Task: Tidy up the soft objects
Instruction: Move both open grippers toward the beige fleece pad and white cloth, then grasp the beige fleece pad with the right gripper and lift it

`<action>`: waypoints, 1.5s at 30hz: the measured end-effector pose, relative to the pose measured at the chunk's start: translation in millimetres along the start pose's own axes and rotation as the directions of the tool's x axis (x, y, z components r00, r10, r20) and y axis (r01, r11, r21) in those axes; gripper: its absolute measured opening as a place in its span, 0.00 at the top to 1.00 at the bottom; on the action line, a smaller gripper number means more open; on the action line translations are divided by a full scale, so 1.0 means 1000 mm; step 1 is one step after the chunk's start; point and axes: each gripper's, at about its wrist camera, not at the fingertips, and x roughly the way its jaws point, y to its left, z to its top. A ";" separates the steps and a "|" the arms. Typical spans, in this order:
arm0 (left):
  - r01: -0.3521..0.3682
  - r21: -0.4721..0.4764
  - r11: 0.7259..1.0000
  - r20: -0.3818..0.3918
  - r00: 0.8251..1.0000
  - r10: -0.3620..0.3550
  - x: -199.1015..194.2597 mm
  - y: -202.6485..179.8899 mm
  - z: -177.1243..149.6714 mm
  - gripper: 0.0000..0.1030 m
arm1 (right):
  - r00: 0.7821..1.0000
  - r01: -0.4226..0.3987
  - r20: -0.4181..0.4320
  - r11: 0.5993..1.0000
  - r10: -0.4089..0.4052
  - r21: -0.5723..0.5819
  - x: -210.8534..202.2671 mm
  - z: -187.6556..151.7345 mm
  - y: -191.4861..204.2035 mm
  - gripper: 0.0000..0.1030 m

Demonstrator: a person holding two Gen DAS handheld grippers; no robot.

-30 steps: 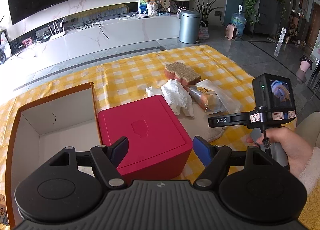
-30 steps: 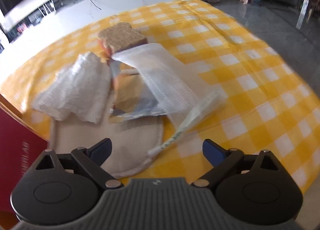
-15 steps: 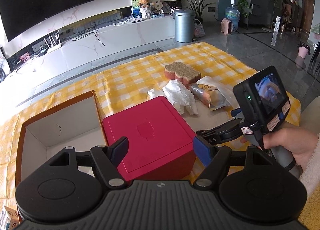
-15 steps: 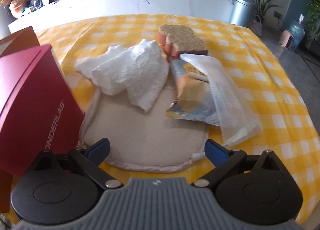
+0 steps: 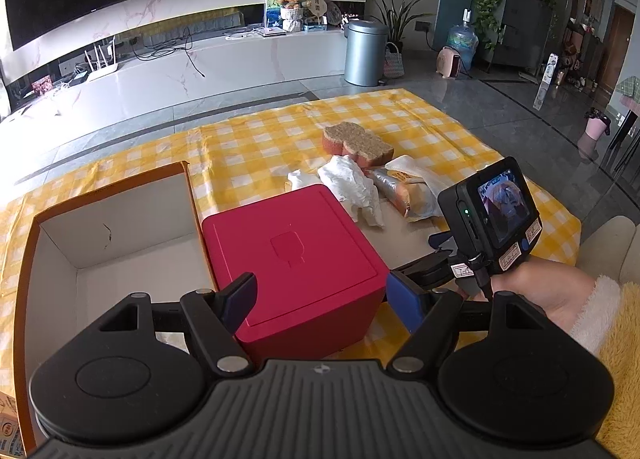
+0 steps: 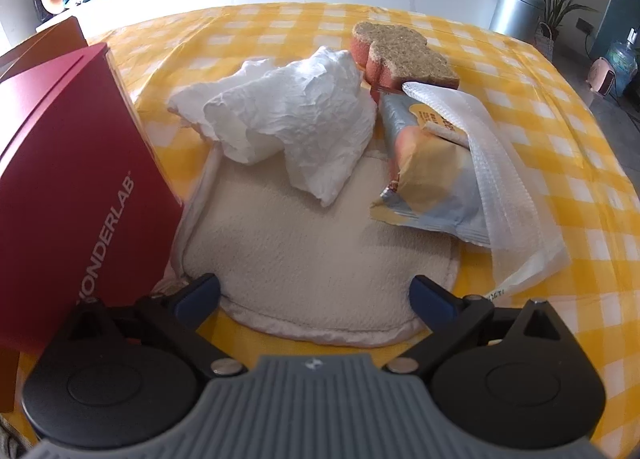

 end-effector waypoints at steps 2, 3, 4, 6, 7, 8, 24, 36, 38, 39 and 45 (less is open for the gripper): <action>-0.009 0.001 1.000 0.002 1.000 0.009 -0.001 0.000 -0.001 0.16 | 1.000 0.005 -0.002 1.000 -0.005 -0.025 -0.003 -0.002 0.004 0.11; -0.014 0.001 1.000 0.002 1.000 0.014 -0.001 0.001 -0.001 0.16 | 1.000 0.006 -0.001 0.999 -0.006 -0.032 -0.004 -0.002 0.006 0.17; -0.020 0.001 1.000 0.002 1.000 0.020 -0.001 0.002 0.000 0.16 | 1.000 0.007 0.005 0.999 -0.007 -0.039 -0.007 -0.004 0.007 0.20; -0.030 -0.002 1.000 0.003 1.000 0.030 -0.001 0.004 0.001 0.16 | 1.000 0.012 0.012 0.999 -0.012 -0.039 -0.011 -0.005 0.007 0.35; -0.031 -0.003 1.000 0.004 1.000 0.031 -0.002 0.005 0.002 0.16 | 1.000 0.017 0.016 0.999 -0.016 -0.041 -0.012 -0.005 0.007 0.38; -0.032 -0.005 0.999 0.004 0.999 0.032 -0.002 0.006 0.002 0.16 | 1.000 0.024 0.019 0.999 -0.024 -0.039 -0.013 -0.005 0.006 0.47; -0.042 0.005 0.999 0.011 0.999 0.042 -0.002 0.001 0.006 0.16 | 0.984 -0.146 0.138 0.955 0.113 0.258 -0.060 -0.021 -0.038 0.94; -0.015 -0.057 0.998 0.036 0.999 0.017 -0.007 0.009 0.011 0.16 | 0.875 -0.374 0.386 0.915 0.292 0.154 -0.137 -0.032 -0.036 0.98; -0.012 -0.057 0.998 0.032 0.999 0.014 -0.007 0.010 0.009 0.16 | 0.914 -0.279 0.342 0.949 0.216 0.146 -0.135 -0.033 -0.032 0.98; -0.011 -0.055 0.998 0.029 0.999 0.012 -0.006 0.010 0.008 0.16 | 0.934 -0.234 0.310 0.960 0.179 0.152 -0.128 -0.033 -0.032 0.98; -0.054 -0.038 0.998 0.005 0.998 0.055 0.004 0.006 0.005 0.16 | 0.982 -0.116 0.164 0.980 0.090 0.160 -0.085 -0.027 -0.029 0.96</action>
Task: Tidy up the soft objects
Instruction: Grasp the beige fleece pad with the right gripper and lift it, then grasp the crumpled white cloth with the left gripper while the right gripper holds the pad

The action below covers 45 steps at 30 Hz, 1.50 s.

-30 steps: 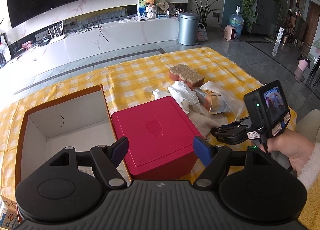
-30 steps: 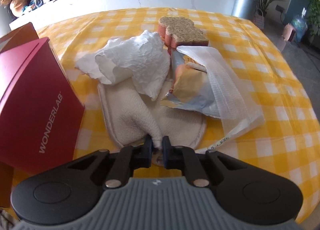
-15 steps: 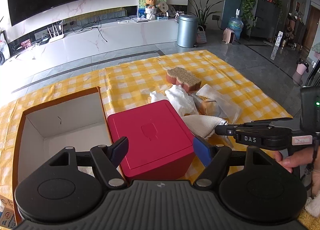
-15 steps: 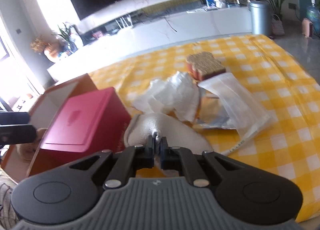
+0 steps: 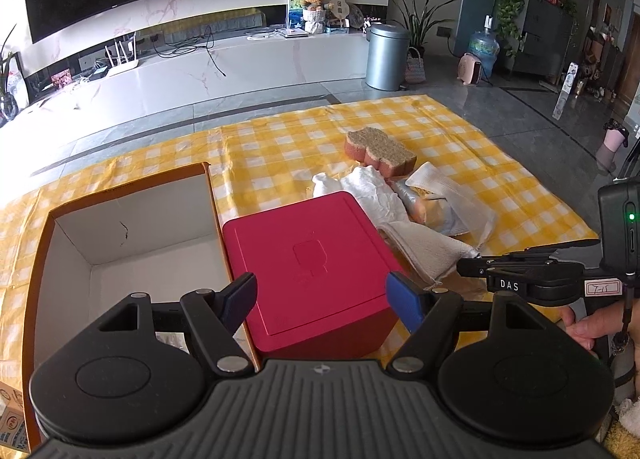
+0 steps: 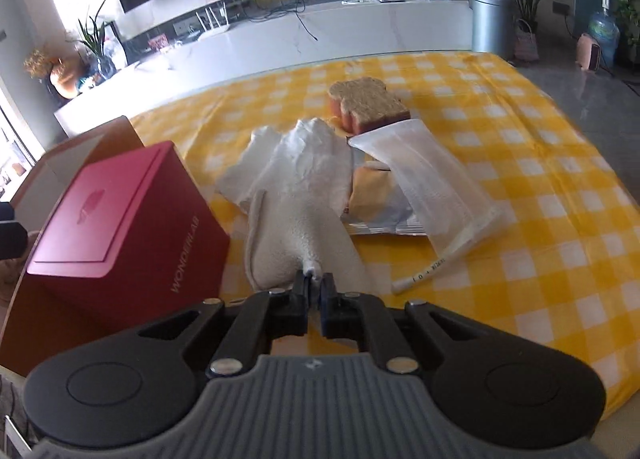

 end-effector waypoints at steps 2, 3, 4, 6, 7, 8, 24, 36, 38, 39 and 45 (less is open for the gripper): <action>0.000 0.003 1.000 -0.006 1.000 0.000 0.001 -0.001 -0.001 0.16 | 1.000 0.017 0.005 0.999 -0.016 -0.034 0.003 0.002 0.005 0.90; 0.001 0.002 1.000 -0.009 1.000 -0.001 0.002 -0.002 -0.001 0.16 | 0.999 0.042 0.001 0.997 -0.042 -0.057 0.007 0.002 0.009 0.88; 0.004 0.003 1.000 -0.012 1.000 -0.004 0.002 -0.003 -0.001 0.16 | 0.998 0.059 -0.007 0.995 -0.060 -0.075 0.012 0.002 0.011 0.85; 0.006 0.011 1.000 -0.016 1.000 -0.006 0.002 -0.004 -0.002 0.16 | 0.995 0.081 -0.046 0.990 -0.087 -0.115 0.026 0.002 0.015 0.71; 0.006 0.017 1.000 -0.016 1.000 -0.006 0.002 -0.005 -0.003 0.16 | 0.994 0.077 -0.068 0.989 -0.086 -0.130 0.035 0.003 0.016 0.69; 0.006 0.022 1.000 -0.016 1.000 -0.006 0.001 -0.007 -0.004 0.16 | 0.993 0.072 -0.086 0.988 -0.084 -0.140 0.042 0.003 0.017 0.69; -0.009 0.052 0.999 -0.022 1.000 0.010 -0.005 -0.013 -0.009 0.16 | 0.978 0.121 -0.130 0.954 -0.161 -0.274 0.073 -0.001 0.030 0.30; -0.007 0.018 1.000 0.021 1.000 0.006 -0.008 -0.010 0.011 0.16 | 0.994 0.080 0.073 0.996 -0.083 0.040 -0.007 0.012 -0.008 0.98; 0.015 0.001 1.000 0.024 1.000 -0.015 -0.006 -0.008 0.023 0.16 | 0.988 0.041 0.143 0.996 -0.051 0.075 -0.026 0.013 -0.011 0.98; 0.024 -0.003 1.000 0.024 0.999 -0.024 -0.003 -0.009 0.028 0.16 | 0.984 0.017 0.174 0.996 -0.032 0.085 -0.033 0.014 -0.012 0.98; 0.088 0.018 0.996 -0.017 0.996 -0.088 0.030 -0.023 0.056 0.16 | 0.968 -0.029 0.251 0.998 0.013 0.061 -0.052 0.011 -0.015 0.98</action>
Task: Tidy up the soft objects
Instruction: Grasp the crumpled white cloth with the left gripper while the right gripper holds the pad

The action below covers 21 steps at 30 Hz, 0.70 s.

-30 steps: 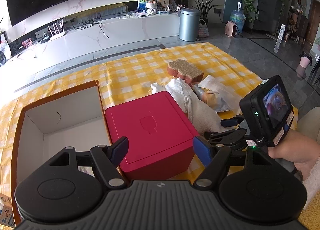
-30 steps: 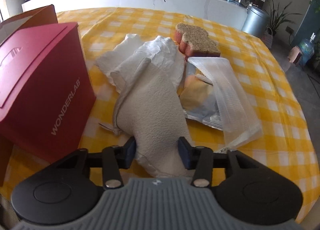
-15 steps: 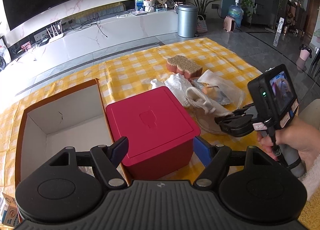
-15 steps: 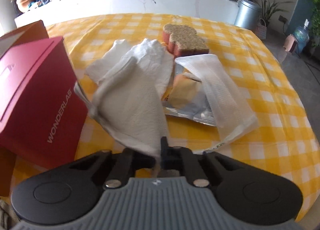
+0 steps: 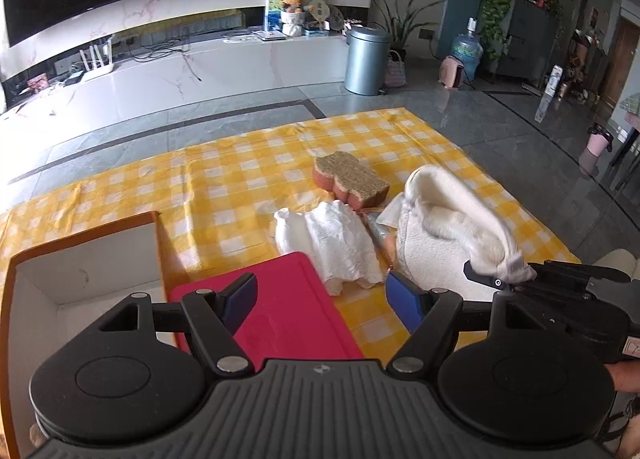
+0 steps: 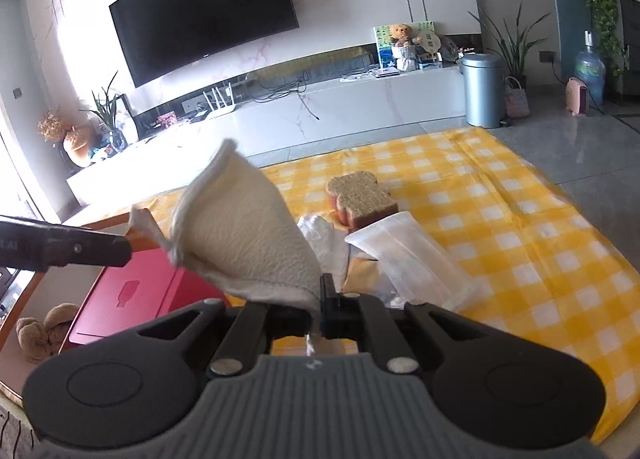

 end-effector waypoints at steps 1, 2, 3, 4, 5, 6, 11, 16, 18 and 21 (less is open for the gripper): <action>0.014 0.017 1.000 -0.012 1.000 -0.014 0.007 -0.003 0.006 0.16 | 1.000 0.020 0.000 1.000 -0.020 0.006 -0.001 0.000 -0.003 0.98; 0.021 0.030 0.999 -0.024 1.000 -0.020 0.016 -0.006 0.011 0.16 | 0.999 0.037 0.000 0.999 -0.037 0.014 -0.002 0.001 -0.006 0.98; 0.020 0.039 0.999 -0.036 0.999 -0.019 0.023 -0.008 0.017 0.16 | 0.999 0.048 0.000 0.999 -0.048 0.024 -0.003 0.000 -0.011 0.98; 0.018 0.055 0.998 -0.056 0.998 -0.015 0.033 -0.010 0.024 0.16 | 0.999 0.051 -0.002 0.998 -0.051 0.031 -0.003 -0.001 -0.013 0.98; 0.016 0.067 0.998 -0.073 0.997 -0.011 0.041 -0.011 0.030 0.16 | 0.999 0.050 -0.005 0.998 -0.050 0.031 -0.005 -0.002 -0.016 0.98; 0.011 0.073 0.997 -0.086 0.996 -0.004 0.049 -0.012 0.036 0.16 | 0.999 0.046 -0.006 0.998 -0.046 0.032 -0.005 -0.004 -0.019 0.98; -0.020 0.070 0.997 -0.200 0.979 0.033 0.099 -0.016 0.056 0.16 | 0.998 0.057 -0.006 0.996 -0.057 0.061 -0.008 -0.007 -0.026 0.98; -0.027 -0.003 1.000 -0.323 0.946 0.025 0.148 -0.021 0.059 0.16 | 0.999 0.050 0.005 0.996 -0.051 0.070 -0.011 -0.010 -0.030 0.98; -0.065 0.011 0.998 -0.362 0.930 0.065 0.166 -0.024 0.057 0.16 | 0.999 0.052 0.007 0.996 -0.053 0.077 -0.012 -0.011 -0.032 0.98; -0.157 0.109 0.982 -0.422 0.887 0.189 0.194 -0.034 0.056 0.16 | 0.998 0.056 0.003 0.995 -0.057 0.082 -0.013 -0.013 -0.035 0.98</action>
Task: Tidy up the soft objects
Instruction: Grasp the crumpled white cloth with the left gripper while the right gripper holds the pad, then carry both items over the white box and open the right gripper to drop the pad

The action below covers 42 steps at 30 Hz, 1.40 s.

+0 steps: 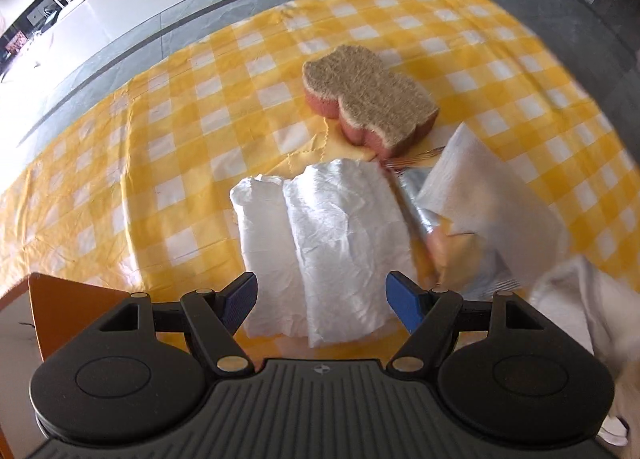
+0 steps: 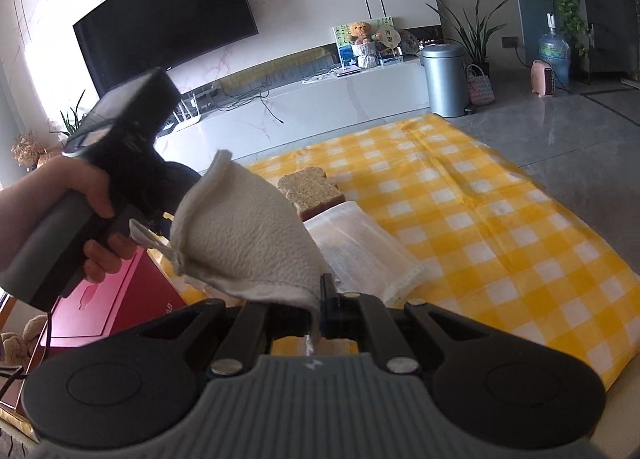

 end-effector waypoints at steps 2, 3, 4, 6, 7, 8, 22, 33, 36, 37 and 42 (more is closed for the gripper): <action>-0.014 0.010 1.000 -0.038 0.999 0.015 0.013 -0.004 0.008 0.16 | 1.000 0.004 -0.009 1.000 -0.004 -0.008 0.002 -0.001 -0.001 0.98; -0.011 -0.002 1.000 -0.054 0.999 0.011 0.019 -0.004 0.012 0.16 | 1.000 0.001 -0.012 1.000 -0.001 -0.008 0.004 -0.002 -0.001 0.98; -0.006 -0.021 1.000 -0.070 0.998 0.004 0.024 -0.004 0.015 0.15 | 1.000 -0.006 -0.016 1.000 0.006 -0.006 0.005 -0.002 -0.002 0.98; 0.025 -0.066 0.997 -0.110 0.993 -0.032 0.036 -0.002 0.023 0.15 | 0.999 -0.040 -0.023 0.999 0.040 -0.002 0.009 -0.003 -0.003 0.98; 0.048 -0.086 0.995 -0.132 0.989 -0.059 0.042 -0.001 0.025 0.14 | 0.998 -0.055 -0.024 0.998 0.055 -0.005 0.010 -0.003 -0.003 0.98; 0.080 -0.102 0.991 -0.168 0.981 -0.097 0.052 -0.001 0.027 0.14 | 0.997 -0.073 -0.026 0.997 0.073 -0.012 0.011 -0.004 -0.002 0.98; 0.096 -0.016 0.995 -0.190 0.977 -0.097 0.059 -0.007 0.033 0.81 | 0.997 -0.067 -0.043 0.997 0.065 -0.044 0.013 -0.008 0.003 0.97; 0.048 0.065 0.997 -0.037 0.998 -0.045 -0.006 -0.003 0.011 0.86 | 0.998 -0.042 -0.040 0.998 0.040 -0.045 0.012 -0.007 0.003 0.97; 0.069 0.074 0.995 0.001 0.998 -0.070 -0.028 0.003 0.003 0.86 | 0.999 -0.041 -0.027 0.998 0.040 -0.048 0.007 -0.007 0.005 0.97; 0.060 0.065 0.996 0.013 0.998 -0.061 -0.034 0.004 0.000 0.86 | 0.999 -0.043 -0.024 0.998 0.042 -0.048 0.006 -0.006 0.005 0.97; 0.094 0.046 0.995 0.104 0.990 -0.099 -0.073 0.009 -0.011 0.86 | 0.999 -0.038 -0.012 0.997 0.037 -0.065 0.000 -0.006 0.009 0.97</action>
